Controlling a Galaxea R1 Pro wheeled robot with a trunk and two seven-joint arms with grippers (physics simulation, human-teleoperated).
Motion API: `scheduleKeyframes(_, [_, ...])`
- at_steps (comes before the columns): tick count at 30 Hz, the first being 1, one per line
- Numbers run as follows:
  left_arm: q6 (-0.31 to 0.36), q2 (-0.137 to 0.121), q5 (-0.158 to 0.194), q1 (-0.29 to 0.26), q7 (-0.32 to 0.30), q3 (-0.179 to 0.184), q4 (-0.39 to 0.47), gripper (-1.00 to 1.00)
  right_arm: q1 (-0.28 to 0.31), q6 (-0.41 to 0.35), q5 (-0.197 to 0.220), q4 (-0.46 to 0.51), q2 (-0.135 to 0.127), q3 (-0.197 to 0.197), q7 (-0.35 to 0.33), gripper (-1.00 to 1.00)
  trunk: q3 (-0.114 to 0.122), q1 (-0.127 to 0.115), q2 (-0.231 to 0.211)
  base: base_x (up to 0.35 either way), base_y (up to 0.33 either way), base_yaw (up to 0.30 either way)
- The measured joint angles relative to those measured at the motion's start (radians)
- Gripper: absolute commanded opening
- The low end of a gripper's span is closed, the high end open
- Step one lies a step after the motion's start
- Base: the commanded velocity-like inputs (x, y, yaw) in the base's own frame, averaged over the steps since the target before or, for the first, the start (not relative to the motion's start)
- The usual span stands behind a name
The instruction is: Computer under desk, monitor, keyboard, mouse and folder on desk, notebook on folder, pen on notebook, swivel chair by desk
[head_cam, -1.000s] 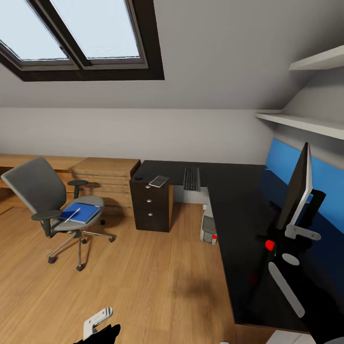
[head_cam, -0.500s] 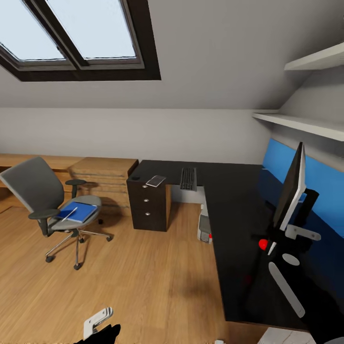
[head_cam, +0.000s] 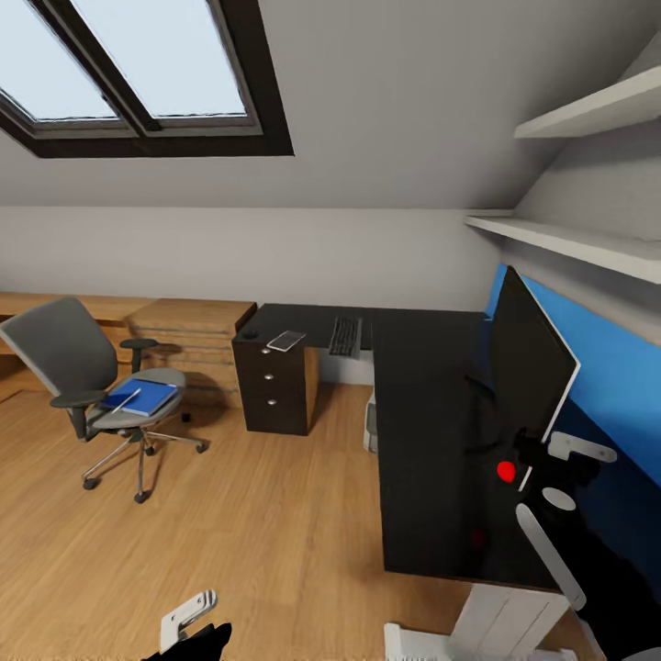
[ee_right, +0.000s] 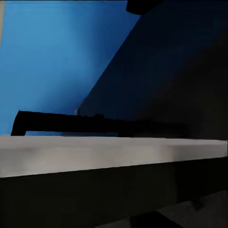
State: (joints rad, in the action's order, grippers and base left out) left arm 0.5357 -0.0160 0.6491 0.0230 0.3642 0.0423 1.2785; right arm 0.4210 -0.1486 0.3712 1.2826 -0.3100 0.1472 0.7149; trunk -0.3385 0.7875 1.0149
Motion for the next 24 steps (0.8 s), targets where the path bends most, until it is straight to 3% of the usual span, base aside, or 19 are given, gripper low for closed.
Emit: scheduleKeyframes(24, [0.000, 0.000, 0.000, 0.000, 0.000, 0.000, 0.000, 1.00, 0.000, 0.000, 0.000, 0.000, 0.000, 0.002, -0.001, 1.00, 0.000, 0.000, 0.000, -0.012, -0.082, 0.000])
